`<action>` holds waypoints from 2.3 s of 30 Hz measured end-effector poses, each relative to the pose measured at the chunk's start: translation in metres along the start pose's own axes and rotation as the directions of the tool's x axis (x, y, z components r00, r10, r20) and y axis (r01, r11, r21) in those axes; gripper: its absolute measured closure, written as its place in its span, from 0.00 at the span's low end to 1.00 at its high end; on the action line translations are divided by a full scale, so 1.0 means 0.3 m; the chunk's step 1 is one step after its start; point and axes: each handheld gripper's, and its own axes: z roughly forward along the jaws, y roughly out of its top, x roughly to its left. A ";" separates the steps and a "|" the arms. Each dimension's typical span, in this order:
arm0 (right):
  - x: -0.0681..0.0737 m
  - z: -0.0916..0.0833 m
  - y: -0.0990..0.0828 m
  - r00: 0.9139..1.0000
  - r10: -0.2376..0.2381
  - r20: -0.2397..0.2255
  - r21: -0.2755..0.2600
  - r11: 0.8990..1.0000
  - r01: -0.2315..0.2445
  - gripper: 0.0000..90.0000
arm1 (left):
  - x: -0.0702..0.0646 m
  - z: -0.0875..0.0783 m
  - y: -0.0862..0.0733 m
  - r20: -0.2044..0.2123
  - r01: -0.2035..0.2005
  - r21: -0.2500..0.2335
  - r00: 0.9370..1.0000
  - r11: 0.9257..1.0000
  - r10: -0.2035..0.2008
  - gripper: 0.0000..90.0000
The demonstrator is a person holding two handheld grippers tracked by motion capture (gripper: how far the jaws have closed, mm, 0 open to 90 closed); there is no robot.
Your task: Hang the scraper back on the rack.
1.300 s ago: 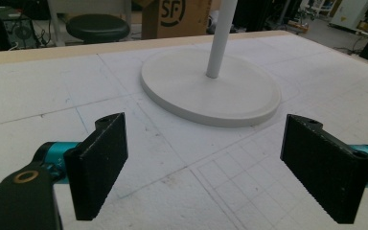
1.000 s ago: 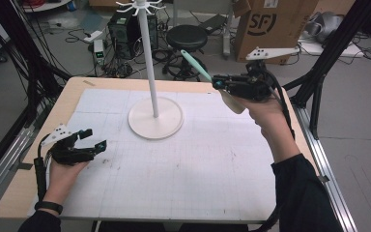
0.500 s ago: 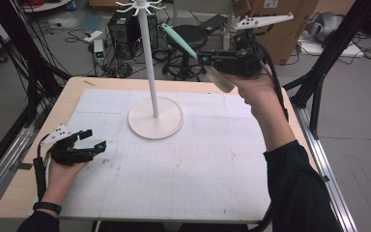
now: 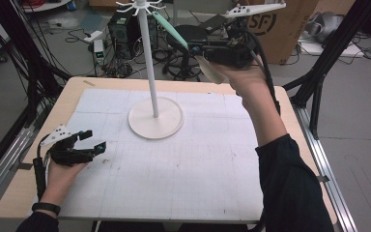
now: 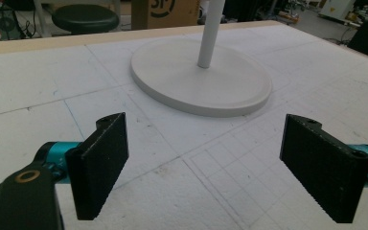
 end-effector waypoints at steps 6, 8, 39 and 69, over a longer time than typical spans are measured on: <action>0.003 0.015 0.010 1.000 -0.011 0.013 0.014 1.000 0.011 0.90 | 0.001 -0.003 0.000 0.001 0.001 -0.001 1.000 1.000 -0.001 0.19; 0.003 0.020 0.009 1.000 -0.018 0.025 0.023 1.000 0.017 0.90 | 0.001 -0.004 0.000 0.001 -0.002 0.003 1.000 1.000 0.002 0.19; -0.013 0.135 -0.015 0.997 -0.019 0.075 0.083 0.996 0.012 0.88 | 0.000 -0.008 -0.004 0.002 0.000 0.009 1.000 1.000 0.000 0.19; -0.122 -0.171 -0.776 0.996 0.034 0.085 0.056 0.998 -0.039 0.26 | -0.009 -0.036 -0.020 -0.022 -0.003 0.031 1.000 1.000 0.004 0.19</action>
